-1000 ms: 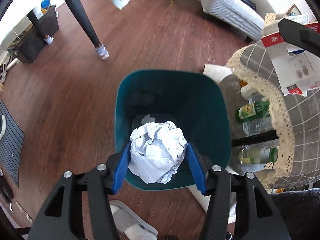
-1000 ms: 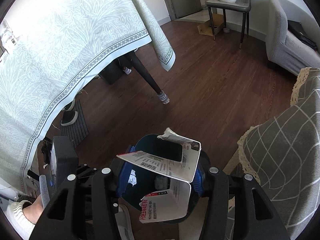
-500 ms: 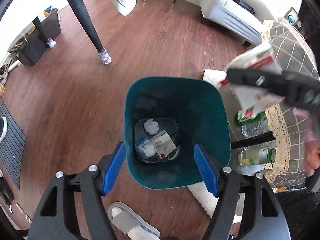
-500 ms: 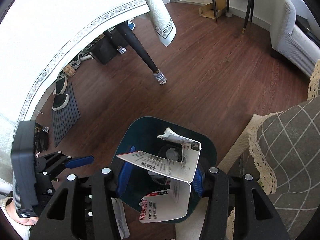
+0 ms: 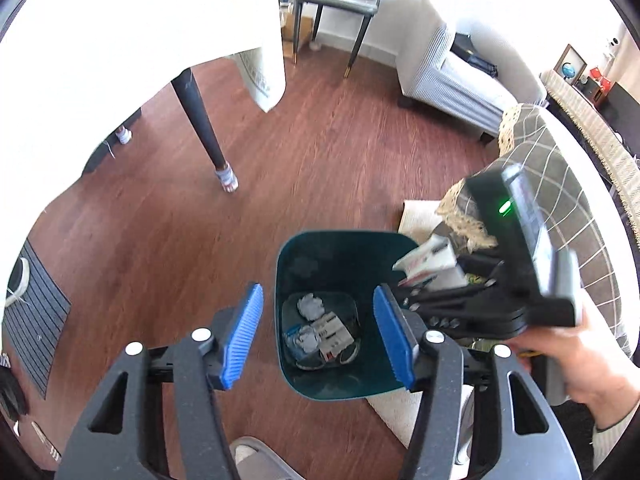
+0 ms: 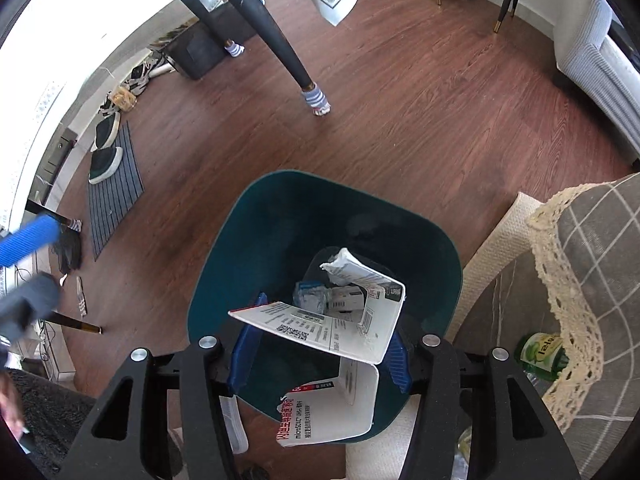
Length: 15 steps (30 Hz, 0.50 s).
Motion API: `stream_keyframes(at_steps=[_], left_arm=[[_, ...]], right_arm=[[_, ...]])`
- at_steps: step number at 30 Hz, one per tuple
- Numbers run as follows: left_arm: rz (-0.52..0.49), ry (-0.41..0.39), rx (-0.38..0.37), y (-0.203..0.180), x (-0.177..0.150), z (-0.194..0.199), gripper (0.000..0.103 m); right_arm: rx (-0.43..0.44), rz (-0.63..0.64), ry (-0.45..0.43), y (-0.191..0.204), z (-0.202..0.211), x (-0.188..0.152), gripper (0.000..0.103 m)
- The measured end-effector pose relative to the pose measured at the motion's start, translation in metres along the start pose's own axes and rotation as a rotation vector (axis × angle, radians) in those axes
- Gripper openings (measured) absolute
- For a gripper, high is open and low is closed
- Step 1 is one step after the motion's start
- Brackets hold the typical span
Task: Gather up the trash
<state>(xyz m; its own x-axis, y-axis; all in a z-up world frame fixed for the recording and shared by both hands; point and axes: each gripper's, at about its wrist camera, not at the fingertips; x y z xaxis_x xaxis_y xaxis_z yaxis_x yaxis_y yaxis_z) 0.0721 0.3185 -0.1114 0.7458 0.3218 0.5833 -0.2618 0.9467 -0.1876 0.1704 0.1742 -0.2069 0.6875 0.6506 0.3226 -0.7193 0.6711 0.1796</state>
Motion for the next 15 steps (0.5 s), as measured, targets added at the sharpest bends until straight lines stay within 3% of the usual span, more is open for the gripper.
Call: stream_keyframes(at_steps=[5,10,15], left_arm=[[-0.006,-0.043,-0.025,-0.008,0.009,0.016,0.053],[0.000,-0.077,-0.046,-0.011,0.018,0.030,0.052],[0.006,-0.094,-0.065,-0.020,0.018,0.045,0.052]], right_arm=[[-0.020,0.001,0.022,-0.005,-0.007,-0.006,0.060],[-0.035,0.004,0.019,-0.009,-0.003,-0.011,0.071],[-0.051,0.028,0.006,-0.008,0.011,-0.017,0.072]])
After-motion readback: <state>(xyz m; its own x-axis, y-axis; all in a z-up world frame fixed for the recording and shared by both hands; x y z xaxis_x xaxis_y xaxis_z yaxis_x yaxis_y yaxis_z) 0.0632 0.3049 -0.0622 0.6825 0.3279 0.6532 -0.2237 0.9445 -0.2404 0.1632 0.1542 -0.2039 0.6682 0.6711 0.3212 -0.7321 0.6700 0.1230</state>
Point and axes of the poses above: each gripper's, at about its wrist camera, not at the fingertips, and z roughly against the way its jaws point, y to its left, x to its top, and after that the axes turned 6 degrees about -y, right-handed
